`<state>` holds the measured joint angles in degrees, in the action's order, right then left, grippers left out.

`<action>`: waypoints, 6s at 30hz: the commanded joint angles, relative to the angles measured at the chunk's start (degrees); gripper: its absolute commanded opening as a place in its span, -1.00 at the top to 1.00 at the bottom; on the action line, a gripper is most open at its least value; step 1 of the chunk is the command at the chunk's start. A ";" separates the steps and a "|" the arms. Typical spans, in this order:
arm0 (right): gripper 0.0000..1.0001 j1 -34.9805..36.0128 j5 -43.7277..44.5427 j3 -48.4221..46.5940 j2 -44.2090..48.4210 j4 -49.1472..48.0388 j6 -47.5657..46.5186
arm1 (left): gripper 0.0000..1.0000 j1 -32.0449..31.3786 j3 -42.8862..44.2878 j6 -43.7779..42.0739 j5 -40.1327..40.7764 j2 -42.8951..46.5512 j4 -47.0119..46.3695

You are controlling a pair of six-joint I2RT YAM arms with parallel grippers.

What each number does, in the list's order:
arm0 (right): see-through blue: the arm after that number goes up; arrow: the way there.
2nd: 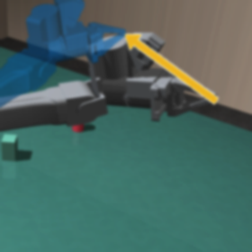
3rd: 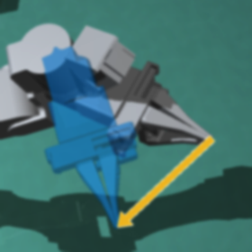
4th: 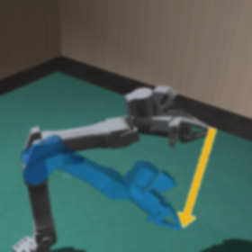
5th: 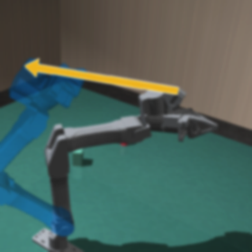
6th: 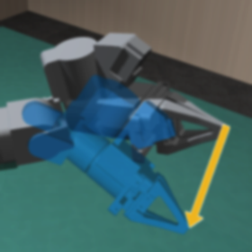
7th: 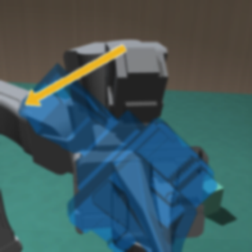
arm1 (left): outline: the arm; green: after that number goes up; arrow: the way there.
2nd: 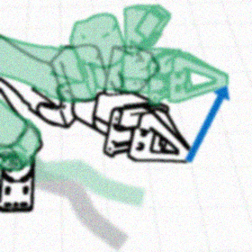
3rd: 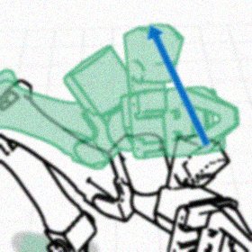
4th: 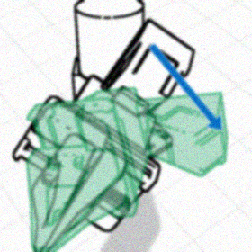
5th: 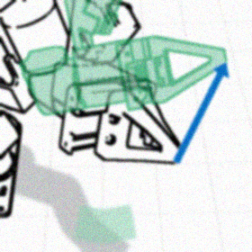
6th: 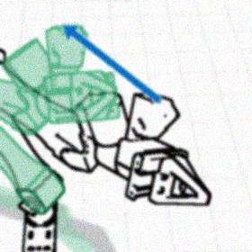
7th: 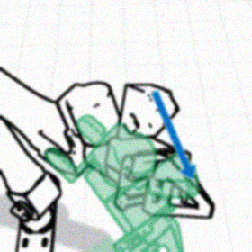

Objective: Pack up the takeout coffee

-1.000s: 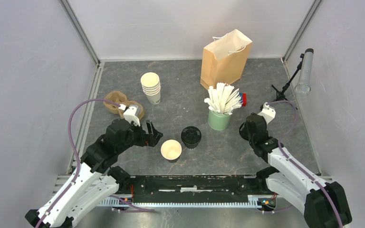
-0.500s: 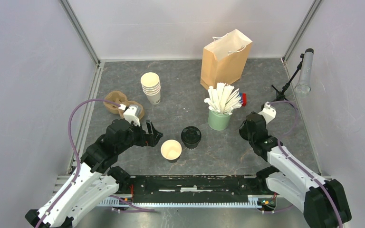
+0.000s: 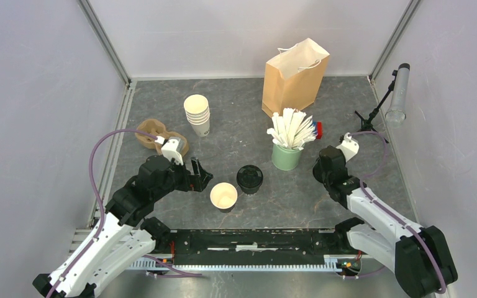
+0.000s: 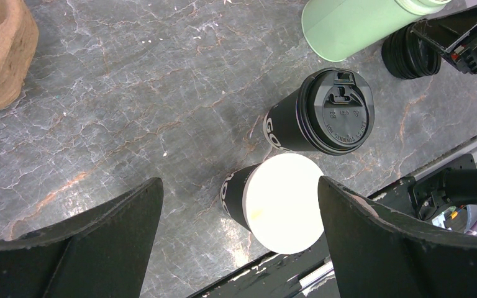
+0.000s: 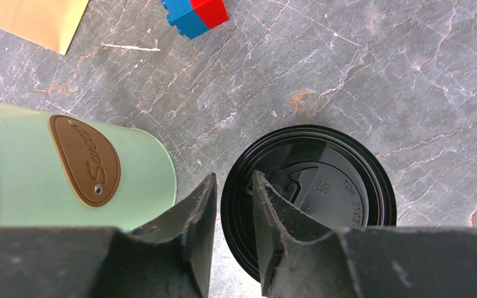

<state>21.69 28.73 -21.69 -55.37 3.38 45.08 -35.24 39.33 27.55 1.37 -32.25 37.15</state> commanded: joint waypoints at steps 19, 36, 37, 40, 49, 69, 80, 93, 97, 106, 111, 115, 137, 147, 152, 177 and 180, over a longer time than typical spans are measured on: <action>0.71 -0.16 1.12 -2.22 -1.48 -0.91 1.16 | -1.00 -0.27 0.08 -2.24 -0.14 -0.25 -1.46; 0.69 -0.17 2.55 -0.31 6.15 0.16 -3.76 | -1.00 -0.26 0.11 -2.15 -0.35 -0.23 -1.46; 0.68 -0.19 2.30 0.16 6.32 -0.21 -4.19 | -1.00 -0.26 0.08 -2.15 -0.39 -0.25 -1.46; 0.68 -0.16 0.39 1.94 7.18 -2.86 -6.41 | -1.00 -0.20 0.11 -2.15 -0.32 -0.20 -1.46; 0.48 -0.16 -4.04 2.75 6.97 -6.58 -9.34 | -1.00 -0.27 0.11 -2.17 -0.31 -0.36 -1.46; 0.38 -0.18 -6.11 2.96 7.46 -6.41 -15.34 | -1.00 -0.26 -0.03 -2.09 -0.16 -0.80 -1.46; 0.47 -0.17 -6.07 3.97 6.19 -7.57 -15.16 | -1.00 -0.28 0.04 -2.06 -0.19 -0.84 -1.46; 0.82 -0.24 -6.56 5.50 7.07 -9.08 -14.72 | -1.00 -0.22 0.04 -1.97 -0.31 -0.80 -1.46; 1.00 -0.29 -7.39 6.49 7.69 -10.39 -14.87 | -1.00 -0.29 -0.03 -1.98 -0.31 -0.95 -1.48; 0.79 -0.67 -8.48 6.25 9.58 -9.97 -14.93 | -1.00 -0.26 0.09 -2.06 -0.48 -1.07 -1.46; 1.00 -1.27 -10.58 6.95 10.08 -10.72 -15.67 | -1.00 -0.26 0.06 -2.06 -0.51 -1.06 -1.46; 0.93 -1.90 -12.25 7.70 10.63 -11.23 -15.65 | -1.00 -0.26 0.07 -2.06 -0.49 -1.15 -1.47; 0.92 -7.13 -21.26 9.19 11.23 -13.28 -16.98 | -1.00 -0.26 0.12 -2.06 -0.49 -1.24 -1.51; 0.76 -9.38 -25.59 9.33 11.89 -13.61 -17.59 | -1.00 -0.28 0.06 -2.05 -0.40 -1.70 -1.47; 1.00 -10.57 -26.62 9.24 11.90 -13.42 -17.20 | -1.00 -0.26 0.02 -2.06 -0.32 -1.77 -1.46; 0.88 -12.46 -30.45 7.42 13.50 -11.39 -16.43 | -1.00 -0.33 0.01 -2.02 -0.22 -2.27 -1.38; 0.98 -12.64 -29.87 7.20 14.51 -10.72 -16.36 | -1.00 -0.29 0.01 -2.02 -0.27 -2.27 -1.39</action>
<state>9.56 -1.50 -12.73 -42.37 -7.81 28.67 -35.24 39.33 27.55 1.32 -34.24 37.15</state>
